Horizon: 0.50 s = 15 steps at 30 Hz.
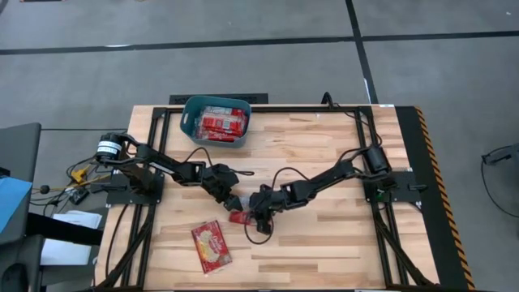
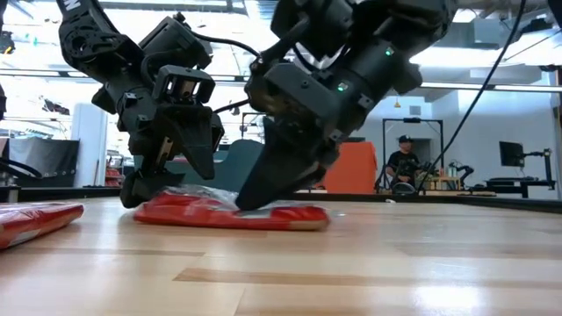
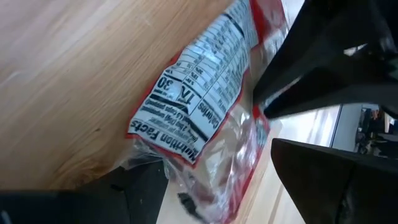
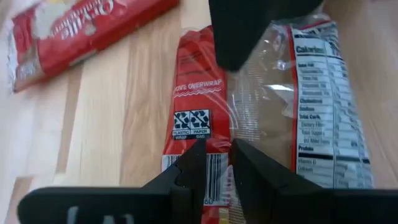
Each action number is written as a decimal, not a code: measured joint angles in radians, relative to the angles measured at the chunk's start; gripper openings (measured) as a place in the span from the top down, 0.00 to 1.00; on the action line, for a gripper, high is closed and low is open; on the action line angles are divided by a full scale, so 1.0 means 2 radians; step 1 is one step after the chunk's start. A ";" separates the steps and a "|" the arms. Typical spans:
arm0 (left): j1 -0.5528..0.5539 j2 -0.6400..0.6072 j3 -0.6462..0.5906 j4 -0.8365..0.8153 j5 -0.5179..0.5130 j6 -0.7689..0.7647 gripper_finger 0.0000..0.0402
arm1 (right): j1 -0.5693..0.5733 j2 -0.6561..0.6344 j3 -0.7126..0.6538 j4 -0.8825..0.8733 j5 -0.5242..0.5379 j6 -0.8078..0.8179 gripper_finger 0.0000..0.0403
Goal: Sort popcorn bags into baskets
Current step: Put the red popcorn bag into the blue bin
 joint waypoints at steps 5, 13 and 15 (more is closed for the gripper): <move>-0.002 0.000 0.000 0.002 -0.007 -0.008 0.32 | -0.012 0.012 0.002 0.033 -0.014 -0.004 0.74; -0.002 0.001 -0.001 0.001 -0.020 -0.020 0.50 | -0.009 -0.001 0.001 0.022 -0.012 -0.005 0.74; -0.002 0.001 -0.001 0.001 -0.028 -0.020 0.58 | -0.008 -0.010 0.000 0.018 -0.008 -0.006 0.74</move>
